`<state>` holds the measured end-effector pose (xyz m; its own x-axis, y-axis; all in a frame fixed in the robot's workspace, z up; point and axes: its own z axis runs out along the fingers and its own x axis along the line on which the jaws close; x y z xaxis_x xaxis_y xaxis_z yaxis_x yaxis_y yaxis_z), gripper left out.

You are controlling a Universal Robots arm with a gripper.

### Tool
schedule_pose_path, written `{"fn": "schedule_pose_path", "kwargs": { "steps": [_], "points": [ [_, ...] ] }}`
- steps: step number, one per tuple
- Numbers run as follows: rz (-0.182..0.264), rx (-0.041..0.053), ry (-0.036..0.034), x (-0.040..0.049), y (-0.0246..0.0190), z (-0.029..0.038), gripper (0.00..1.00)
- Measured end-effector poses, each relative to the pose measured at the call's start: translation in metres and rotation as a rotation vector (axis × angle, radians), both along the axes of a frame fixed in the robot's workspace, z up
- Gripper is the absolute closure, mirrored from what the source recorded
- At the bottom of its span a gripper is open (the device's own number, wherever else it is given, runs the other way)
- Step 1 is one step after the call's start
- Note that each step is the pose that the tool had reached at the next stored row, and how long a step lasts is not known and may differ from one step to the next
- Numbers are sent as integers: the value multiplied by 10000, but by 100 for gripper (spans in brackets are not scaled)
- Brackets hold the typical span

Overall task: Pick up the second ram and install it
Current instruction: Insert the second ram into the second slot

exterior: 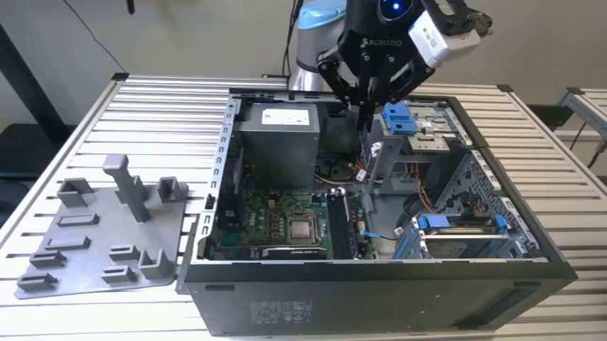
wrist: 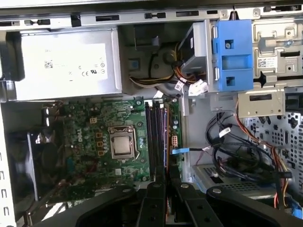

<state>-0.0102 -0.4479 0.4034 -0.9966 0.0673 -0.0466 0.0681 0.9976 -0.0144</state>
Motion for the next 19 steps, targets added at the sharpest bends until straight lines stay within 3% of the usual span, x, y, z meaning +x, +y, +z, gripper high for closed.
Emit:
{"fn": "schedule_pose_path", "kwargs": {
  "steps": [5,19],
  "points": [
    [792,-1,-1,5,0,-63,86],
    [808,-2,0,57,0,-107,86]
  ]
}}
